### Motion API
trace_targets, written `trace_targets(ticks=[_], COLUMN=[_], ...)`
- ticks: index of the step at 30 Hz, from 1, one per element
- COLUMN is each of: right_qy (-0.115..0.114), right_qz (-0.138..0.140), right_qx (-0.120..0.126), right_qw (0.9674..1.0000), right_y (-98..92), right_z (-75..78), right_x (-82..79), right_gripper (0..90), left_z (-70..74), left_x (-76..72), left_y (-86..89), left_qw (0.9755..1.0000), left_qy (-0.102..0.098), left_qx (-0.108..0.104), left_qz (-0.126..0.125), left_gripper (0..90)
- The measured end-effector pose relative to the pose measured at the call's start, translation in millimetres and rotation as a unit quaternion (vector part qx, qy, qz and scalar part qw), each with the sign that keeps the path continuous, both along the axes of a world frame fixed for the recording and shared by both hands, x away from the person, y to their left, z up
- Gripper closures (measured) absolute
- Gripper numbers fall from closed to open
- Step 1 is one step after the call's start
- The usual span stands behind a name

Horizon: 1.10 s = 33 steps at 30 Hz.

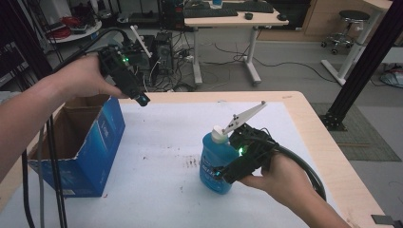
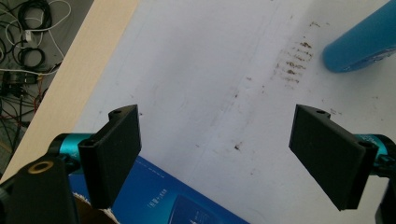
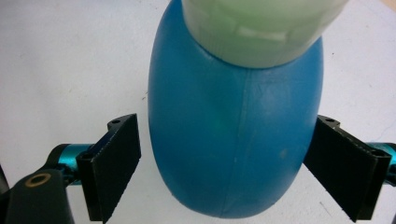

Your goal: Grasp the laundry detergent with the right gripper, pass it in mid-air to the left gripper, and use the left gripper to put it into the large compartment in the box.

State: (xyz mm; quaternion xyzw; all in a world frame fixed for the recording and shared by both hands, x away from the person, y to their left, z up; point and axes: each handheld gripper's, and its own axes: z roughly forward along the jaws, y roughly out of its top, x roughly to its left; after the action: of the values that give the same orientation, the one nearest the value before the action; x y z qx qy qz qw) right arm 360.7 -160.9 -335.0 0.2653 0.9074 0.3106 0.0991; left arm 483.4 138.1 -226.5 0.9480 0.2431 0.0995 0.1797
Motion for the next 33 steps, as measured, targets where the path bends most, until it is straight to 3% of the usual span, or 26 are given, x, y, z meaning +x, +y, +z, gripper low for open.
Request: trace_targets(ticks=[10, 13, 20, 22, 33], right_qy=[-0.005, -0.004, -0.007, -0.008, -0.009], right_qz=[-0.006, -0.002, -0.024, -0.022, -0.021], right_qx=[-0.004, -0.003, 0.007, 0.008, 0.016], right_qw=[1.0000, 1.0000, 0.9997, 0.9997, 0.9996], right_y=[2.9, 3.1, 4.3, 4.0, 4.3], right_z=[-3.2, -4.0, -5.6, -5.9, -7.0], right_x=[1.7, 2.6, 4.6, 4.4, 3.9], right_gripper=[13.0, 17.4, 18.0, 23.1, 32.5], left_z=[0.6, 0.5, 0.2, 0.4, 0.1], left_x=[-1.2, -1.3, -1.1, -1.0, -0.8], left_y=[0.4, 0.0, -1.0, -1.3, -1.4], left_qw=[1.0000, 1.0000, 1.0000, 1.0000, 1.0000], left_qy=[0.000, 0.000, 0.000, 0.001, 0.001], left_qx=[-0.001, -0.001, 0.000, 0.001, 0.001], left_qz=[0.002, 0.002, 0.002, 0.001, 0.001], left_gripper=[16.9, 16.9, 16.9, 16.9, 16.9])
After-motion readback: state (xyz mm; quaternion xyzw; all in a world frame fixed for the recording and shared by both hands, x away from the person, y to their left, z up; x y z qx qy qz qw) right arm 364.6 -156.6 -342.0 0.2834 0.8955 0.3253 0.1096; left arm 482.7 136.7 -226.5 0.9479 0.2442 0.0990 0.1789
